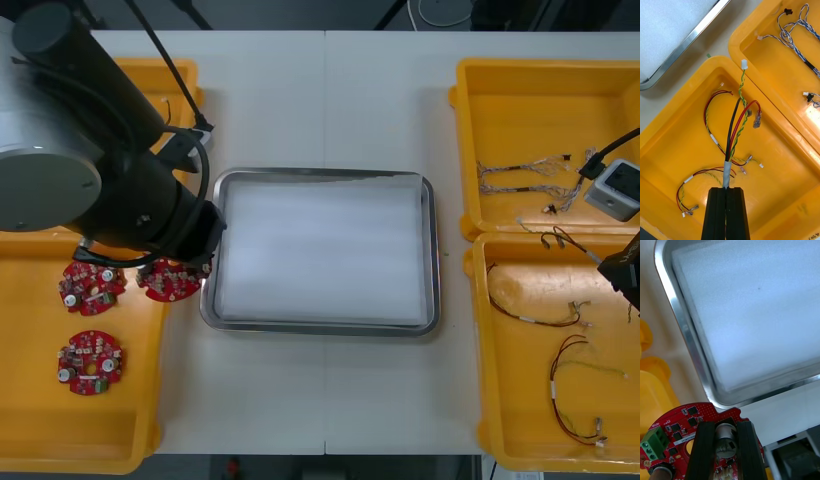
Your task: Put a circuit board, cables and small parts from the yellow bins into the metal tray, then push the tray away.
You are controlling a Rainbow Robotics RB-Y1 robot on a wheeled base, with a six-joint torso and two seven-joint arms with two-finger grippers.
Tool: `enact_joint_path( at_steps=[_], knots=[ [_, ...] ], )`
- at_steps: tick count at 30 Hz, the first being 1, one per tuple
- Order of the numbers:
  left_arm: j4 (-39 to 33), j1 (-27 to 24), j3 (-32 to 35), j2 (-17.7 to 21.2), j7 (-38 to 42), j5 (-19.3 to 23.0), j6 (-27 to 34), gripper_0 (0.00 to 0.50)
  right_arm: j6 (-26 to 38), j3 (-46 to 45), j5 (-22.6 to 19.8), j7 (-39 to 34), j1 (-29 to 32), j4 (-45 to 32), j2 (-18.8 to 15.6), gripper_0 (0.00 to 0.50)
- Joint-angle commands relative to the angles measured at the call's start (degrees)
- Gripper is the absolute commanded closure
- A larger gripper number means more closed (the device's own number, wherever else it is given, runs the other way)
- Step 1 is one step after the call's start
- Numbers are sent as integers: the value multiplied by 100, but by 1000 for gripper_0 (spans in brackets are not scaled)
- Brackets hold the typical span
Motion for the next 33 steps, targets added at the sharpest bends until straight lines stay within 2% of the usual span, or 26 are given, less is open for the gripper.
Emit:
enact_joint_path(
  at_steps=[1, 8, 15, 29, 33],
  knots=[
    [173, -451, -445, -408, 988, -222, 53, 500, 20, 49, 56, -215, -174, -158, -212, 500],
    [358, -592, -1104, -839, 1418, -934, 71, 500, 20, 49, 30, -215, -253, -158, -212, 500],
    [999, -592, -1403, -1085, 1436, -1118, -360, 500, 20, 49, 74, -224, -253, -219, -221, 500],
    [1773, -592, -2159, -1261, 1445, -1813, -1432, 500, 20, 49, 91, -224, -235, -307, -230, 500],
    [1878, -592, -2203, -1278, 1436, -1883, -1520, 500, 20, 49, 65, -224, -235, -307, -230, 500]
  ],
)
